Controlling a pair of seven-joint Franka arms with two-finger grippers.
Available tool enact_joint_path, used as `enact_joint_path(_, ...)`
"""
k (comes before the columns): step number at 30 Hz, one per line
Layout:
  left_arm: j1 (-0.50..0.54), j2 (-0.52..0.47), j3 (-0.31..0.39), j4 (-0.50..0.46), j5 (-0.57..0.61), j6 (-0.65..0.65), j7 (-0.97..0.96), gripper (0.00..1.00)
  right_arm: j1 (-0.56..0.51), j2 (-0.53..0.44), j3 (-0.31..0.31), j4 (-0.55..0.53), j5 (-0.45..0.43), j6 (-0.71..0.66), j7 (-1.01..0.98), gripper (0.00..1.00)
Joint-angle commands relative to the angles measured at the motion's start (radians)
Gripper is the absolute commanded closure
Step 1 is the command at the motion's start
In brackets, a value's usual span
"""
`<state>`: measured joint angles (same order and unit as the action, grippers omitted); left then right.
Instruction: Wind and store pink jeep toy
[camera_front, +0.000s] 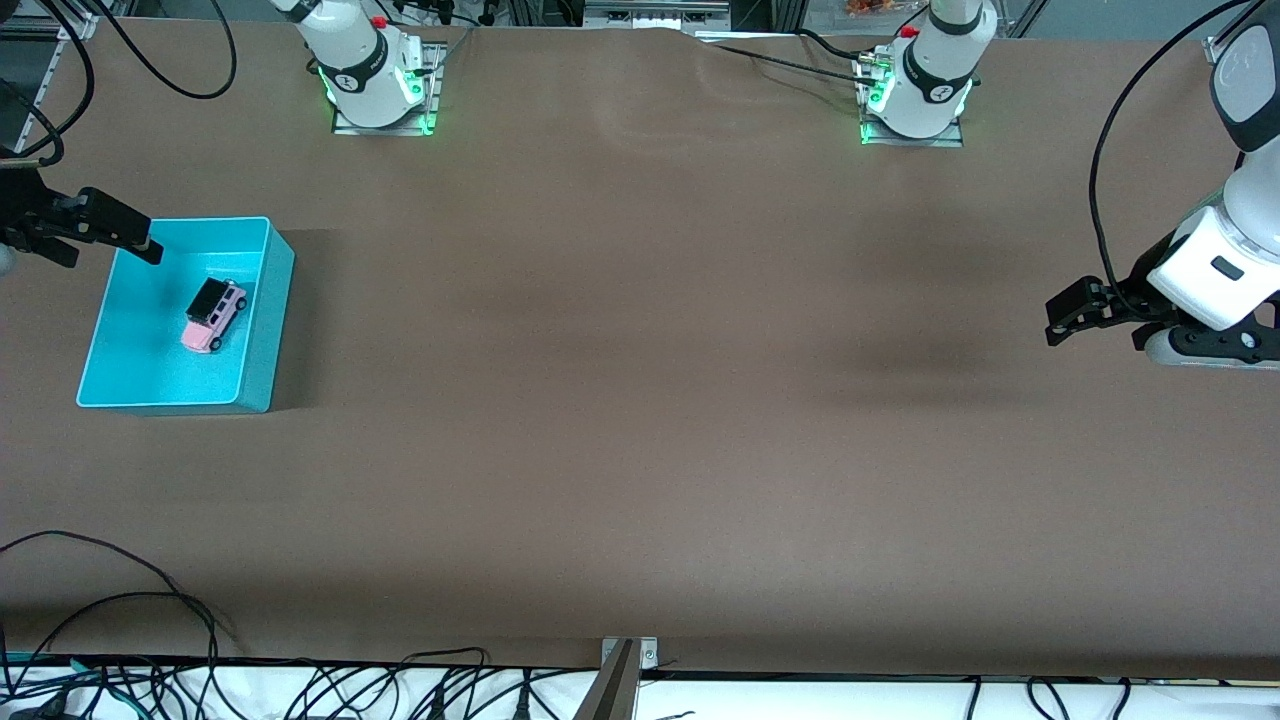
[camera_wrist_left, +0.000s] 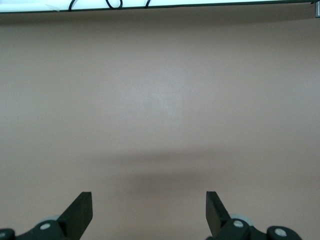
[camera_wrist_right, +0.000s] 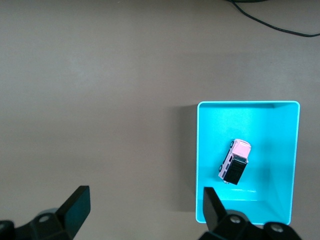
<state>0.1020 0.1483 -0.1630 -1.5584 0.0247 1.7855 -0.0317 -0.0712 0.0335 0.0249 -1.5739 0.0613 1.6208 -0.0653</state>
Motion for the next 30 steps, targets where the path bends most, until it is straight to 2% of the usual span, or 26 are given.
enact_joint_path(1,-0.011,-0.006,0.008,0.012,0.014,-0.008,0.013,0.00,-0.001,-0.006,0.004,0.012,-0.014,-0.021,0.005,0.00)
enact_joint_path(30,-0.010,-0.003,0.008,0.014,0.003,-0.006,0.010,0.00,-0.002,-0.006,0.001,0.012,-0.014,-0.022,0.005,0.00)
